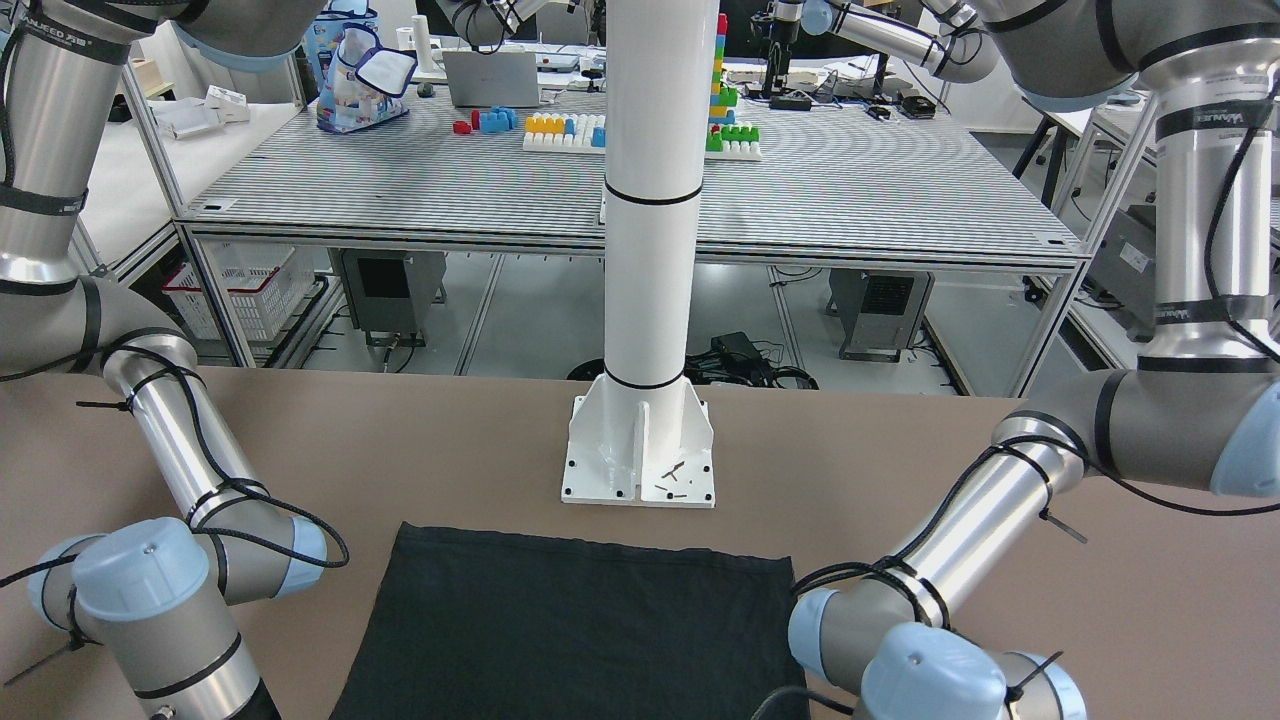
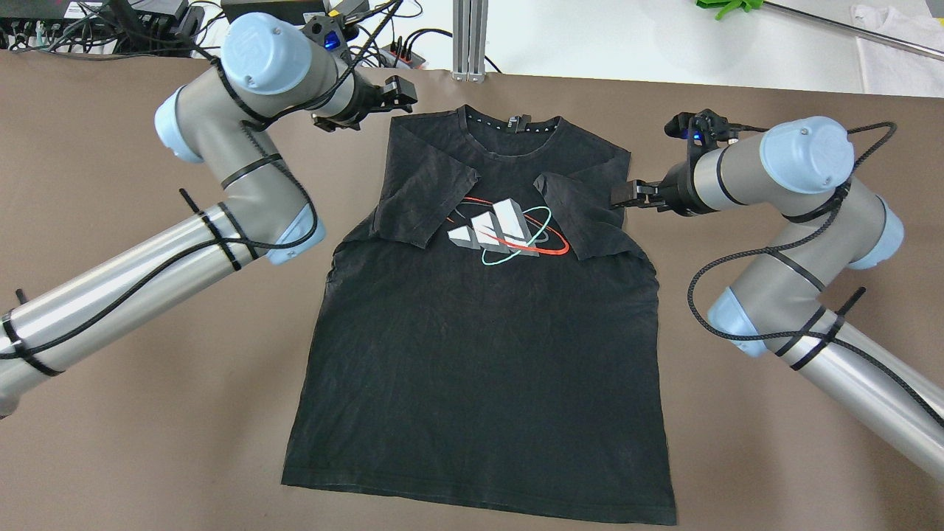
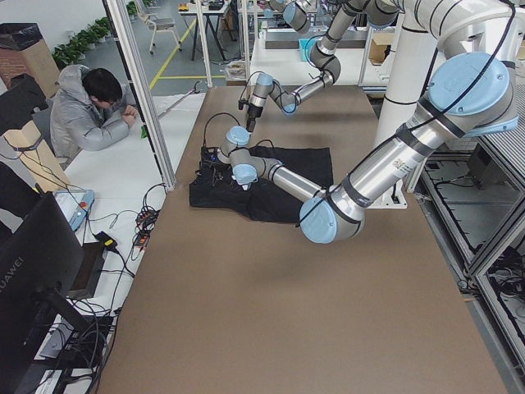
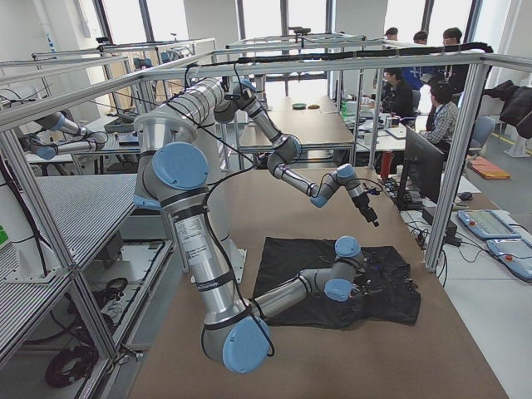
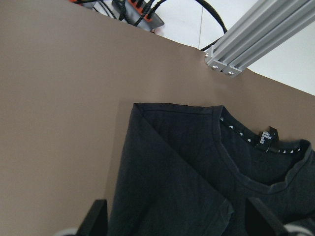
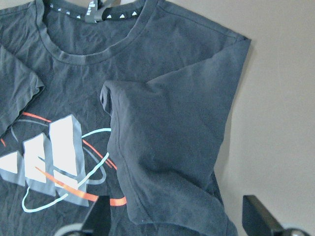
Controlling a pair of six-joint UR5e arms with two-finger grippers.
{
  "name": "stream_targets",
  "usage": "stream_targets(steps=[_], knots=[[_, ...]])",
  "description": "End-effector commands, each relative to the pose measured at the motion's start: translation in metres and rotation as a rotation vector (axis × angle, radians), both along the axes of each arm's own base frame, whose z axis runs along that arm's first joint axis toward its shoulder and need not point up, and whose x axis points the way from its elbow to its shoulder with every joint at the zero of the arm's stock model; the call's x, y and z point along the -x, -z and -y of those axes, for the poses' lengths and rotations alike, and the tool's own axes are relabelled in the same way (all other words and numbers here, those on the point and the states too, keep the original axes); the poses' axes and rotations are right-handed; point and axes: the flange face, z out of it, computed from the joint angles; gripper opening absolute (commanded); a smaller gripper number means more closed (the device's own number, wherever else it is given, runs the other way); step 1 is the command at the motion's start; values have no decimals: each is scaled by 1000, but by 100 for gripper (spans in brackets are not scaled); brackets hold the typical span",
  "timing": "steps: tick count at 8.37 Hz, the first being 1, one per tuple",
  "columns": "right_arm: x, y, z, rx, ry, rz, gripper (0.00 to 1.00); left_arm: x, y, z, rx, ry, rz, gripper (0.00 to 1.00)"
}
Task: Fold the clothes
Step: 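Move both grippers down to the shirt's hem corners nearest the robot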
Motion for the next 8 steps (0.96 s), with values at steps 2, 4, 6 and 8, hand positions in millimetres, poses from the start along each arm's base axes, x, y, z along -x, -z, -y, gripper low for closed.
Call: stream_targets(steps=[2,4,6,8], knots=[[-50,-27,-88,108,39,13,94,69,-42,-108,59,-49,-72,100],[-61,-43,-134,242,72,74,94,57,-56,-169,93,-65,-81,100],[-40,-67,-186,350,143,121,94,15,-53,-214,110,-79,-94,100],[-34,-100,-238,355,204,177,94,16,-38,-230,125,-90,-84,100]])
